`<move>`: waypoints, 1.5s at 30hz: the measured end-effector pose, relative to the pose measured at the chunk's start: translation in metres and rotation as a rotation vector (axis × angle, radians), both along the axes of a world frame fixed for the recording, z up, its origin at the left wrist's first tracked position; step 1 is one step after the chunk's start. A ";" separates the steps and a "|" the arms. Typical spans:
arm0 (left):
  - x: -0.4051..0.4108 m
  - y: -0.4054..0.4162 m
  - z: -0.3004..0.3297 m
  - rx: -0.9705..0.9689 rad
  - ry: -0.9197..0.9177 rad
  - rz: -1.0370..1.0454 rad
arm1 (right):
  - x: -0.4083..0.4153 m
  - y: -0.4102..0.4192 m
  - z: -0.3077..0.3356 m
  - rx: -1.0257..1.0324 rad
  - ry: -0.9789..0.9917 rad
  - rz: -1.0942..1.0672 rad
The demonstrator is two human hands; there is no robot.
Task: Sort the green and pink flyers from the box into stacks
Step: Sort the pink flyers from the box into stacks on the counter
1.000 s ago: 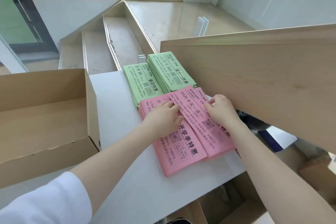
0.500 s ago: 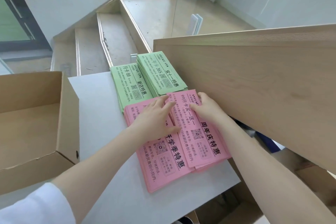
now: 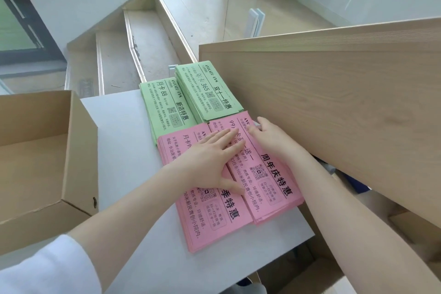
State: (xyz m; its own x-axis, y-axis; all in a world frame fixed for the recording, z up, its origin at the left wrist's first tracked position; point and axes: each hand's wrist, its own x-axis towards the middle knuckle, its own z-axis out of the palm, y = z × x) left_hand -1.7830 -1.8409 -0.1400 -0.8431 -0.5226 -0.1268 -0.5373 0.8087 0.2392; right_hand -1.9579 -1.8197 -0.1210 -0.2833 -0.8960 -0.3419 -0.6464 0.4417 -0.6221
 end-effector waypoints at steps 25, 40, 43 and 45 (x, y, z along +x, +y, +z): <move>0.002 0.046 0.009 -0.026 0.191 -0.214 | 0.003 0.101 0.004 -0.146 0.171 -0.159; 0.233 0.069 0.041 -0.156 0.481 0.551 | 0.227 0.043 0.020 -0.287 -0.263 0.270; 0.299 0.075 0.045 -0.243 0.501 0.704 | 0.271 0.040 0.019 -0.312 -0.297 0.216; 0.342 0.073 0.047 -0.288 0.468 0.823 | 0.294 0.038 0.020 -0.332 -0.298 0.183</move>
